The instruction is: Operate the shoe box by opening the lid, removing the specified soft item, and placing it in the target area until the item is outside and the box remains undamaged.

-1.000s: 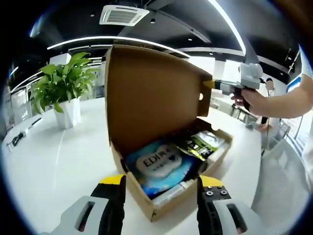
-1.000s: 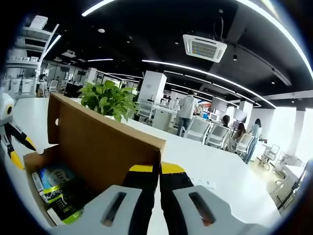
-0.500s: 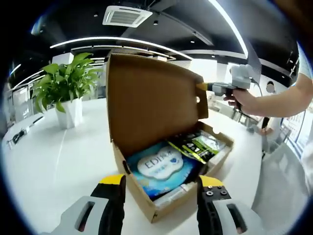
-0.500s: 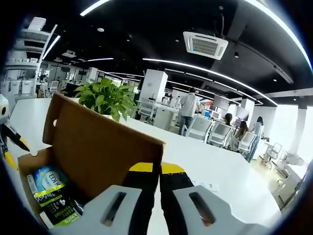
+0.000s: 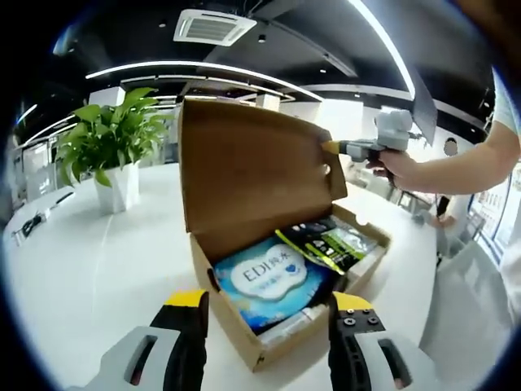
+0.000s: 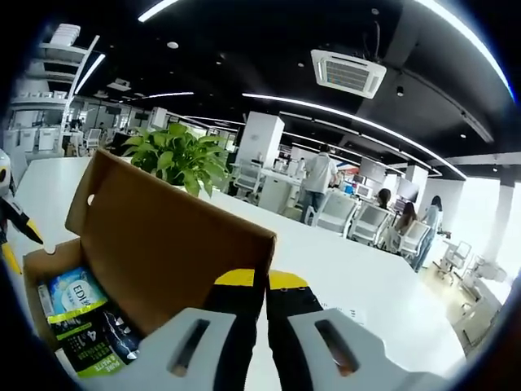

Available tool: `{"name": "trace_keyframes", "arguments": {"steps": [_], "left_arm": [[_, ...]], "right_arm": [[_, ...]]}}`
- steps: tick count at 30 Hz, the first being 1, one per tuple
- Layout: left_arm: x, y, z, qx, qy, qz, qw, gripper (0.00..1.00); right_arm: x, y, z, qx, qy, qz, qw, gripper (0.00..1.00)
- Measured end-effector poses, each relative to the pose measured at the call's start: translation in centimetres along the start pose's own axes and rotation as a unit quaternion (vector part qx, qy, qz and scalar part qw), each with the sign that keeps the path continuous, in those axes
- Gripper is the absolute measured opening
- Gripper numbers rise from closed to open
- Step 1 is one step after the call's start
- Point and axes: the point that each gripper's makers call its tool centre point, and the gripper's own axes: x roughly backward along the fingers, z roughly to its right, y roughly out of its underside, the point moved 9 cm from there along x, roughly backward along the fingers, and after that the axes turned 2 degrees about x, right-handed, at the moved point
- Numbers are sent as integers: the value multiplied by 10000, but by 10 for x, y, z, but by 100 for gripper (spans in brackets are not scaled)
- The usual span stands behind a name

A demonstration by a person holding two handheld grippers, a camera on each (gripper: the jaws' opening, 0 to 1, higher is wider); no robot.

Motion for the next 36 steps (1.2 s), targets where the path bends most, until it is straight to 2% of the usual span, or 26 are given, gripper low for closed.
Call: {"name": "trace_keyframes", "arguments": {"steps": [18, 32, 36], "left_arm": [[1, 0, -3, 58, -33, -4, 10000, 60], [12, -7, -2, 50, -82, -64, 9999, 61], [14, -7, 0, 55, -79, -70, 9999, 61]], "right_arm": [[-32, 12, 8, -127, -171, -268, 9994, 1], [-61, 32, 11, -221, -360, -593, 9973, 2], [-75, 42, 12, -298, -428, -750, 9958, 2]]}}
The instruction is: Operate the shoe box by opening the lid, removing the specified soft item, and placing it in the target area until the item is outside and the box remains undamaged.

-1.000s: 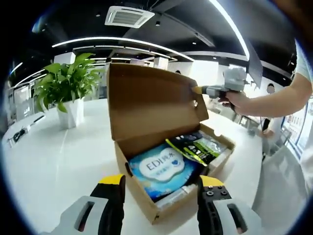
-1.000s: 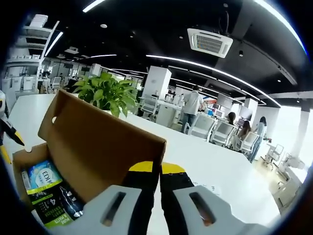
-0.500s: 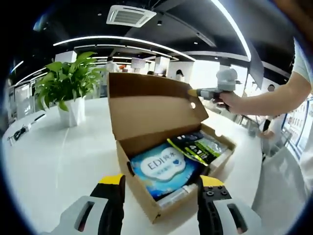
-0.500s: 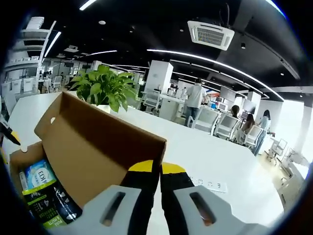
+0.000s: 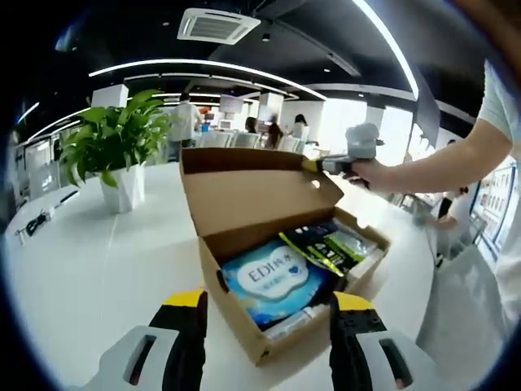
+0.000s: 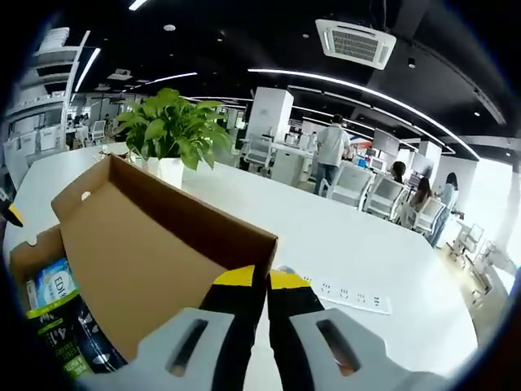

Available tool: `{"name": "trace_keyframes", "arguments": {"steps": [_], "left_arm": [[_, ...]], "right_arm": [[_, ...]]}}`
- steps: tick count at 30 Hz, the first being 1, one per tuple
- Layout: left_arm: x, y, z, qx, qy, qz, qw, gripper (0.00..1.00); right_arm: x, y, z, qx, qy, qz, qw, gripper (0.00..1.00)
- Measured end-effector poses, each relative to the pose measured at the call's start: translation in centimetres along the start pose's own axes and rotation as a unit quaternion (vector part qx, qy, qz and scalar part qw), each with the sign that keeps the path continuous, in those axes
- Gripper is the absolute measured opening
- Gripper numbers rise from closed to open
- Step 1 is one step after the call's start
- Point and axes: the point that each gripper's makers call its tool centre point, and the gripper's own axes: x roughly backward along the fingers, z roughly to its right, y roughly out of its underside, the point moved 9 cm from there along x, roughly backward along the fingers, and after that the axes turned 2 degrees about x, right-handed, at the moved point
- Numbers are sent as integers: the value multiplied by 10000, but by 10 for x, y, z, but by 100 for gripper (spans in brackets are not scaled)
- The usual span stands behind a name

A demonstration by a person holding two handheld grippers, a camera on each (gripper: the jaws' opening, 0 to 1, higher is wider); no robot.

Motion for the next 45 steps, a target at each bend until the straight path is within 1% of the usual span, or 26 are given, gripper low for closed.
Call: {"name": "trace_keyframes", "arguments": {"steps": [7, 10, 11, 13, 14, 15, 16, 18, 19, 22, 31, 35, 37, 39, 45], "left_arm": [[3, -2, 1, 7, -5, 11, 10000, 61], [4, -3, 1, 21, -13, 30, 10000, 61], [4, -3, 1, 20, -11, 27, 10000, 61], [4, -3, 1, 22, -24, 31, 10000, 61], [5, -3, 1, 43, -32, 47, 10000, 61], [5, -4, 1, 80, -36, 75, 9999, 61], [5, -4, 0, 96, -45, 86, 9999, 61], [6, -6, 0, 106, -54, 109, 9999, 61], [6, -7, 0, 102, -55, 115, 9999, 61], [6, -7, -2, 108, -68, 127, 9998, 61], [4, -7, -4, 122, -81, 151, 9998, 61], [3, -7, -4, 125, -71, 150, 9998, 61], [3, -7, -4, 140, -74, 149, 9998, 61], [3, -7, -4, 142, -77, 152, 9998, 61], [2, -6, -5, 156, -87, 153, 9997, 61]], "right_arm": [[-11, 11, -1, -191, -137, -258, 9994, 2], [-20, 17, -4, -427, -263, -400, 9979, 2], [-22, 18, -5, -410, -325, -425, 9977, 2], [-26, 24, -6, -581, -448, -573, 9957, 2], [-27, 27, -6, -772, -485, -655, 9937, 2], [-31, 33, 0, -842, -521, -725, 9924, 2], [-34, 36, 3, -811, -534, -738, 9925, 2], [-37, 42, 2, -912, -593, -859, 9903, 2], [-38, 44, 2, -1055, -631, -938, 9880, 2], [-39, 49, 2, -1068, -685, -1044, 9864, 2], [-44, 57, 0, -1266, -782, -1233, 9812, 2], [-43, 59, 1, -1467, -854, -1392, 9756, 2], [-44, 63, 1, -1655, -896, -1542, 9699, 2], [-43, 63, 0, -1671, -910, -1591, 9688, 2], [-42, 62, -1, -1540, -906, -1621, 9705, 2]]}}
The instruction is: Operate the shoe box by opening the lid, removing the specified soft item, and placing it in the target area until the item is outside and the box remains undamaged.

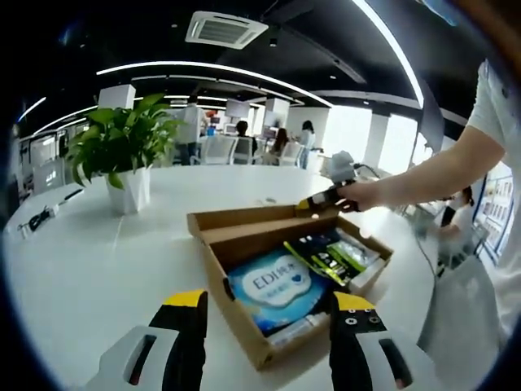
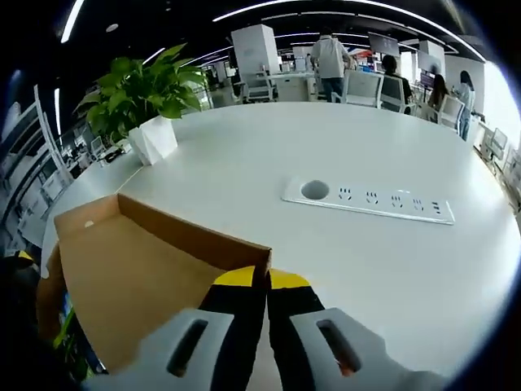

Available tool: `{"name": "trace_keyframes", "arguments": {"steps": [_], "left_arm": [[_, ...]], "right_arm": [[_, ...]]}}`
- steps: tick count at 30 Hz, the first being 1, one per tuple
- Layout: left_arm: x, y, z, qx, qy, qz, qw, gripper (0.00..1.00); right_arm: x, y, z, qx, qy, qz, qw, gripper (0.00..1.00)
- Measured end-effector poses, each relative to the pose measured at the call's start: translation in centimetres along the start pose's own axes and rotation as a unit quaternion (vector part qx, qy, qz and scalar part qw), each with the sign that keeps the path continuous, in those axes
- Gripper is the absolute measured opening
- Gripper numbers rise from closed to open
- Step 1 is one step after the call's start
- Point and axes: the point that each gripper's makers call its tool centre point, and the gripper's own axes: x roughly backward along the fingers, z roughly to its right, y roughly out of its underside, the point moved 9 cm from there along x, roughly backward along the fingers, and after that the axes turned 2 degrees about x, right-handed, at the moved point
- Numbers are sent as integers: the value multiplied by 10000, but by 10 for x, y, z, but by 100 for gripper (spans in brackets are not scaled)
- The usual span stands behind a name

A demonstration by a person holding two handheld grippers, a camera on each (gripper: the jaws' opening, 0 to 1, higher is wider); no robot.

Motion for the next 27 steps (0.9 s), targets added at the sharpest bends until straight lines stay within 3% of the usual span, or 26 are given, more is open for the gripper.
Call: {"name": "trace_keyframes", "arguments": {"steps": [11, 19, 27], "left_arm": [[0, 2, 1, 33, 0, 0, 10000, 61], [1, 0, 3, 33, 25, 13, 10000, 62], [1, -4, 8, -49, 70, -57, 9999, 63]], "right_arm": [[0, -4, -3, 302, 0, 144, 9994, 8], [7, -6, -4, 284, 17, 288, 9992, 23], [25, -9, -4, 365, 31, 426, 9984, 22]]}}
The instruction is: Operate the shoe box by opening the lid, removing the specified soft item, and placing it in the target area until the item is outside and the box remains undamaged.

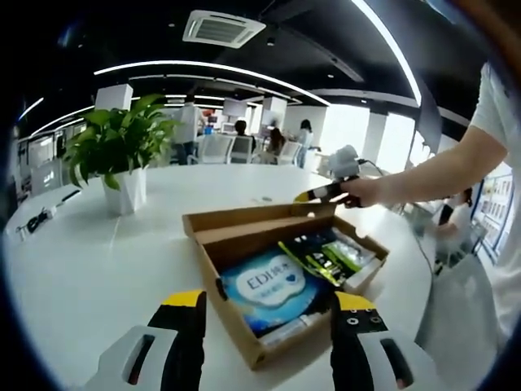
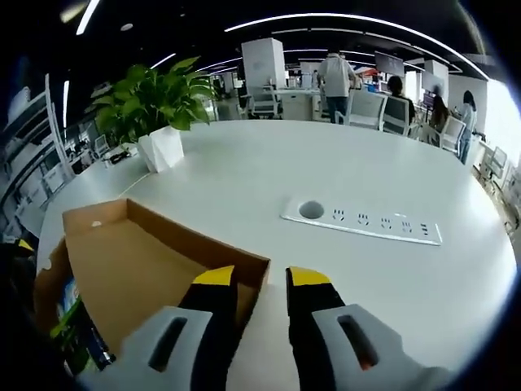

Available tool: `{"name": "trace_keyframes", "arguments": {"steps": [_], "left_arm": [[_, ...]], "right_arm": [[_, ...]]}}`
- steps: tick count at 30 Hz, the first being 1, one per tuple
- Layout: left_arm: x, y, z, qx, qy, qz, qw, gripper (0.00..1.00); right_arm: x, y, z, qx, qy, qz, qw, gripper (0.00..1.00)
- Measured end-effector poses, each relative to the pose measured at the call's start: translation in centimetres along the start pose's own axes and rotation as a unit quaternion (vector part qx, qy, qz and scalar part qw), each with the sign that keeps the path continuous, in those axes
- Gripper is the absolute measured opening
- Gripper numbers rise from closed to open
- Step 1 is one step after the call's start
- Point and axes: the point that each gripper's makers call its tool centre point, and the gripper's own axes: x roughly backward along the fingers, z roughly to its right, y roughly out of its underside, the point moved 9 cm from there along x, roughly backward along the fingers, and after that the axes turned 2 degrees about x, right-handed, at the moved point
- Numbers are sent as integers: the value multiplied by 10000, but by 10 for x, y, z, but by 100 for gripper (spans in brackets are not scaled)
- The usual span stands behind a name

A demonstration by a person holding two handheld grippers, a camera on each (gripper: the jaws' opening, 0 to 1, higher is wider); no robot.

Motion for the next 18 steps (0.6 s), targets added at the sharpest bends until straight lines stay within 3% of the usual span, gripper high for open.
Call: {"name": "trace_keyframes", "arguments": {"steps": [8, 14, 18], "left_arm": [[-1, -9, 10, -162, 132, 19, 9998, 64], [-1, -13, 18, -266, 224, 41, 9994, 64], [1, -13, 19, -312, 254, 45, 9992, 64]], "right_arm": [[45, 3, -7, 443, -59, 61, 9990, 24], [74, 6, -13, 482, -93, 115, 9987, 28], [83, 7, -13, 467, -112, 103, 9988, 30]]}}
